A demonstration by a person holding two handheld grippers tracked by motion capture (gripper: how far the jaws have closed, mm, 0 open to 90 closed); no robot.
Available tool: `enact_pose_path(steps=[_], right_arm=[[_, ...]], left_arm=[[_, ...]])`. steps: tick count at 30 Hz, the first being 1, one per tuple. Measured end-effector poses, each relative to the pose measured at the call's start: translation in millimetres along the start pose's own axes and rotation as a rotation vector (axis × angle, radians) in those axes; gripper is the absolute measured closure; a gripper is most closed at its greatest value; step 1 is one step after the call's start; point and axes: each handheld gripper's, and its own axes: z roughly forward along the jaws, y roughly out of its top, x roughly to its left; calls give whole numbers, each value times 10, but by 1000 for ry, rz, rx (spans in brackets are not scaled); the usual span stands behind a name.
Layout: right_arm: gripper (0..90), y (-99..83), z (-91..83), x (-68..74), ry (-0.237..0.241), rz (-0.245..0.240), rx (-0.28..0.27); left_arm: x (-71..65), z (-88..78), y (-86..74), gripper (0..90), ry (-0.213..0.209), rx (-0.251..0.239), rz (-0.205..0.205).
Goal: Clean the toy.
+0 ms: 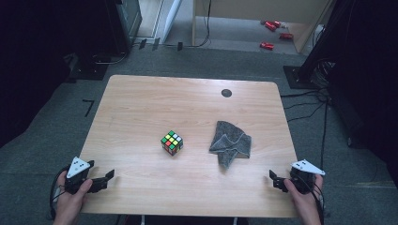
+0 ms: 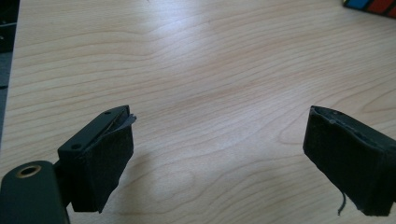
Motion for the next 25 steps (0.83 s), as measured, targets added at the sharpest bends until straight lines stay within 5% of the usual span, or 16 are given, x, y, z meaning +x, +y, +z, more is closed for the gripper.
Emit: enact_pose_path(steps=[5, 8, 25], right_arm=[[23, -59, 69, -50, -12, 22, 38], [24, -65, 82, -23, -24, -5, 40], [0, -57, 101, -8, 8, -33, 48]], left_arm=[[-45, 35, 12, 93, 10, 37, 40], [-68, 82, 31, 93, 20, 87, 62], [-79, 98, 41, 84, 28, 92, 58]])
